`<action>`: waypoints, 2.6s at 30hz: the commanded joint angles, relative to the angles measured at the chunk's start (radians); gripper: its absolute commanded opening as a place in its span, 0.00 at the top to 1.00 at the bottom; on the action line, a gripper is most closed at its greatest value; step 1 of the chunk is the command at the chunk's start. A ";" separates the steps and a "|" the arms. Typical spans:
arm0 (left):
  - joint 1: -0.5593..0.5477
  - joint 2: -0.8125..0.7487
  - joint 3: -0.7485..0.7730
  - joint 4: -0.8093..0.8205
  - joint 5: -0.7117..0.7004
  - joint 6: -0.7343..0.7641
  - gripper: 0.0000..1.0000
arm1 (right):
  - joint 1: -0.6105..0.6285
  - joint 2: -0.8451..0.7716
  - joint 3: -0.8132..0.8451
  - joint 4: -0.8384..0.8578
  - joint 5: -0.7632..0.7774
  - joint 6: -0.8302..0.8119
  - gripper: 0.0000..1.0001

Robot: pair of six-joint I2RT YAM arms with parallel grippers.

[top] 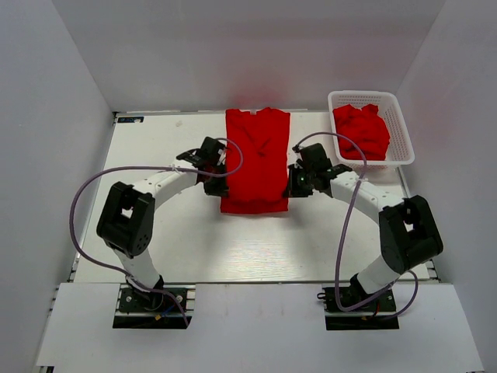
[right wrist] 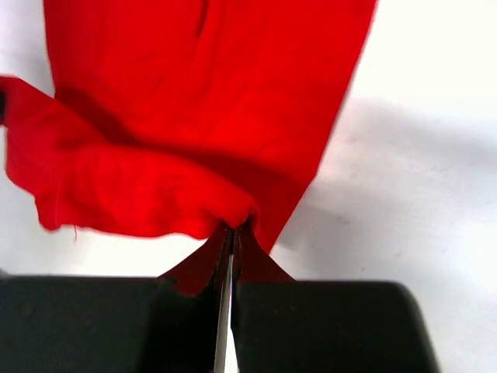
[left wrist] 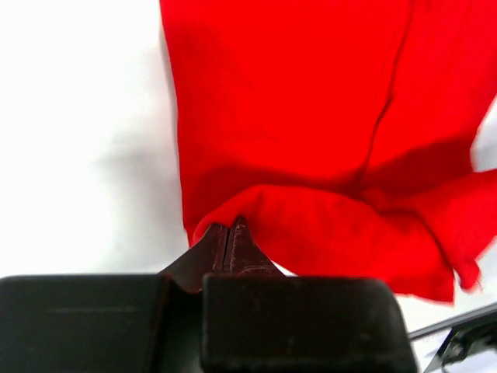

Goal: Fold and stack the t-shirts
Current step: Fold the folded rectangular tshirt in 1/3 of the way

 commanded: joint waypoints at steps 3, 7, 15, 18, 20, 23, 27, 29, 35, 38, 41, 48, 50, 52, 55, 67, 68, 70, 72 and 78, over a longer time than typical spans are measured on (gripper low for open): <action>0.045 0.064 0.145 0.034 0.028 0.058 1.00 | -0.020 0.045 0.101 -0.021 0.070 -0.023 1.00; 0.077 0.125 0.230 0.034 0.039 0.079 1.00 | -0.035 0.082 0.165 -0.026 0.102 -0.055 1.00; 0.114 0.205 0.368 0.011 0.039 0.098 1.00 | -0.063 0.167 0.280 -0.024 0.112 -0.066 1.00; 0.135 0.232 0.395 0.023 0.039 0.118 1.00 | -0.074 0.208 0.311 -0.024 0.112 -0.080 1.00; 0.135 0.254 0.432 0.023 0.039 0.127 1.00 | -0.081 0.246 0.345 -0.023 0.107 -0.085 1.00; 0.135 0.280 0.445 0.060 0.039 0.138 1.00 | -0.093 0.285 0.372 0.006 0.096 -0.094 1.00; 0.144 0.323 0.445 0.126 0.062 0.129 1.00 | -0.104 0.332 0.392 0.077 0.104 -0.091 1.00; 0.144 0.366 0.474 0.135 0.071 0.129 1.00 | -0.107 0.375 0.412 0.092 0.096 -0.080 1.00; 0.154 0.429 0.527 0.137 0.062 0.104 1.00 | -0.117 0.458 0.477 0.127 0.041 -0.062 1.00; 0.164 0.441 0.536 0.180 0.053 0.074 1.00 | -0.121 0.486 0.497 0.173 0.040 -0.024 1.00; 0.189 0.490 0.593 0.180 0.053 0.049 0.94 | -0.138 0.510 0.542 0.235 0.059 0.035 0.97; 0.252 0.568 0.800 0.198 0.128 0.038 0.02 | -0.192 0.616 0.722 0.273 0.058 0.158 0.34; 0.275 0.578 0.825 0.207 0.154 0.038 0.00 | -0.210 0.645 0.782 0.273 0.015 0.159 0.24; 0.284 0.578 0.849 0.197 0.154 0.038 0.00 | -0.221 0.642 0.793 0.264 -0.052 0.145 0.23; 0.284 0.523 0.824 0.178 0.108 0.072 0.00 | -0.218 0.571 0.727 0.265 -0.069 0.057 0.21; 0.275 0.069 0.092 0.280 0.039 0.077 0.00 | -0.072 0.326 0.377 0.126 -0.276 -0.315 0.10; 0.266 0.020 0.060 0.280 0.039 0.076 0.00 | -0.057 0.332 0.371 0.129 -0.287 -0.318 0.10; 0.266 -0.023 -0.023 0.280 0.025 0.076 0.00 | -0.026 0.369 0.380 0.138 -0.330 -0.321 0.10; 0.266 -0.068 -0.081 0.269 0.025 0.055 0.00 | -0.005 0.423 0.429 0.121 -0.330 -0.330 0.10; 0.266 -0.149 -0.184 0.246 -0.024 0.055 0.00 | 0.035 0.530 0.538 0.160 -0.303 -0.310 0.10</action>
